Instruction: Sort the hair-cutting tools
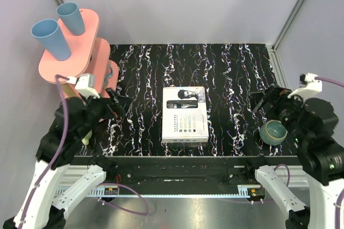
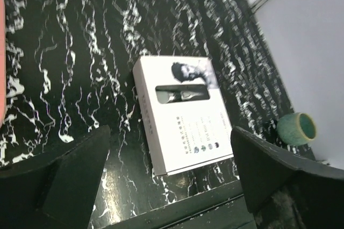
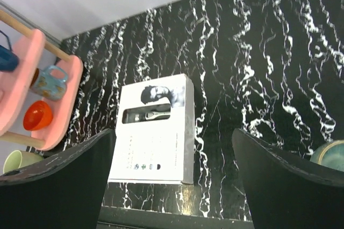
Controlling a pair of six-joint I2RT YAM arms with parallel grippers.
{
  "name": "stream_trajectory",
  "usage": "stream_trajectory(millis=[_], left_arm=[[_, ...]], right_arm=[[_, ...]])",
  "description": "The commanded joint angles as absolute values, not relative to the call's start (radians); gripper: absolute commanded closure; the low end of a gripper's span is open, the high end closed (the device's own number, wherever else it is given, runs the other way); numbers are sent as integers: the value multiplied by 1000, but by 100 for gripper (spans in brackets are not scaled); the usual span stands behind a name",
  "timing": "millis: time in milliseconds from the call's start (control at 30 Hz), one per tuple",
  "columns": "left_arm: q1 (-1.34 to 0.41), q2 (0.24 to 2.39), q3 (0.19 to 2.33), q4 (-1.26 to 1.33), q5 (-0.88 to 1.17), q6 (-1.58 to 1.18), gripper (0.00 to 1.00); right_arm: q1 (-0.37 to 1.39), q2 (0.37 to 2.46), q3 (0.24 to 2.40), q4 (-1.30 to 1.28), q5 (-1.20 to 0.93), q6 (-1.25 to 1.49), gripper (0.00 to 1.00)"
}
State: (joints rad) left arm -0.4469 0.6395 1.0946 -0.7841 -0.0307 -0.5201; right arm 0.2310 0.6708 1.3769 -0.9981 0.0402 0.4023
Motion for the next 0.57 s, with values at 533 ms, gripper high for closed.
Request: stream_trajectory(millis=[533], left_arm=[[-449,497,1233,-821,3,-480,1]], right_arm=[[235,641,1499,-999,25,336,0]])
